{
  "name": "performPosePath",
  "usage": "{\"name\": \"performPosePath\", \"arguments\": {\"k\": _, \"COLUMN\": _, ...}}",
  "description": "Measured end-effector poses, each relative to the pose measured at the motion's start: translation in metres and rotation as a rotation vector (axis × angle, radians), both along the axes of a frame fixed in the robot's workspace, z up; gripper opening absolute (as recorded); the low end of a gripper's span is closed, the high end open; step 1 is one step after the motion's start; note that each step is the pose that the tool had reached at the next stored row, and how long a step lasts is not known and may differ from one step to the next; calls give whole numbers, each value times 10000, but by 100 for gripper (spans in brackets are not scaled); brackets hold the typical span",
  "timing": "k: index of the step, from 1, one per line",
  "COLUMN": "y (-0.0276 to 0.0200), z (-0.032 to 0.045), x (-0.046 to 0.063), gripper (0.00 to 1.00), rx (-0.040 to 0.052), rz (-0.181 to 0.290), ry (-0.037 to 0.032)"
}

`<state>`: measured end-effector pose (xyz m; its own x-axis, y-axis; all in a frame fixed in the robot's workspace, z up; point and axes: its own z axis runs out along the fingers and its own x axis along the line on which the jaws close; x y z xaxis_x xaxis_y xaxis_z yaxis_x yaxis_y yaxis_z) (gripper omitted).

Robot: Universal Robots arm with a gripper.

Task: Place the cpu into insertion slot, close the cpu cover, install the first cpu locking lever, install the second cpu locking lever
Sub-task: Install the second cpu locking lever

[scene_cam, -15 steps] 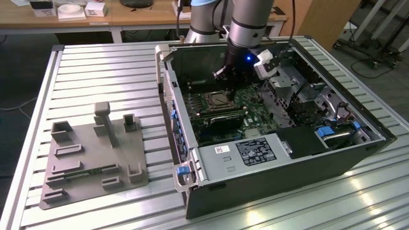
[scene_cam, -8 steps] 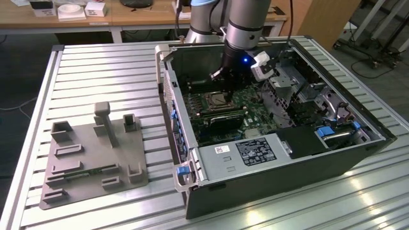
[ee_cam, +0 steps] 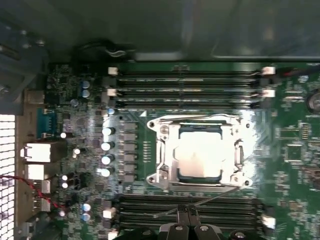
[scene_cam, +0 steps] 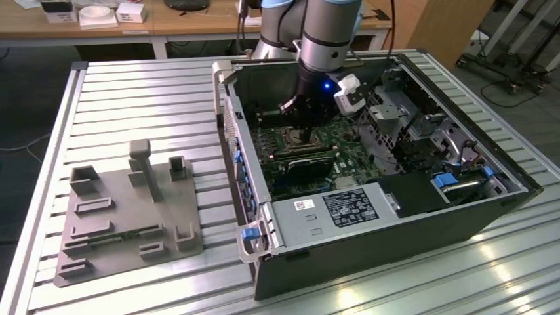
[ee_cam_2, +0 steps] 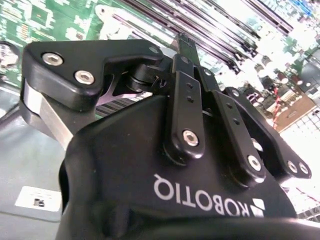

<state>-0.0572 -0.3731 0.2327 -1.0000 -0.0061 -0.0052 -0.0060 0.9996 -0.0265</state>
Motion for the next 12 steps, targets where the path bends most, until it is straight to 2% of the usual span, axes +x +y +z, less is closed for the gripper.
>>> {"name": "performPosePath", "arguments": {"k": 6, "y": 0, "z": -58, "x": -133, "gripper": 10, "rx": 1, "rz": 25, "ry": 0}}
{"name": "performPosePath", "arguments": {"k": 8, "y": 0, "z": -104, "x": -203, "gripper": 10, "rx": -1, "rz": 31, "ry": 0}}
{"name": "performPosePath", "arguments": {"k": 12, "y": -1, "z": -133, "x": -235, "gripper": 10, "rx": -1, "rz": 31, "ry": 1}}
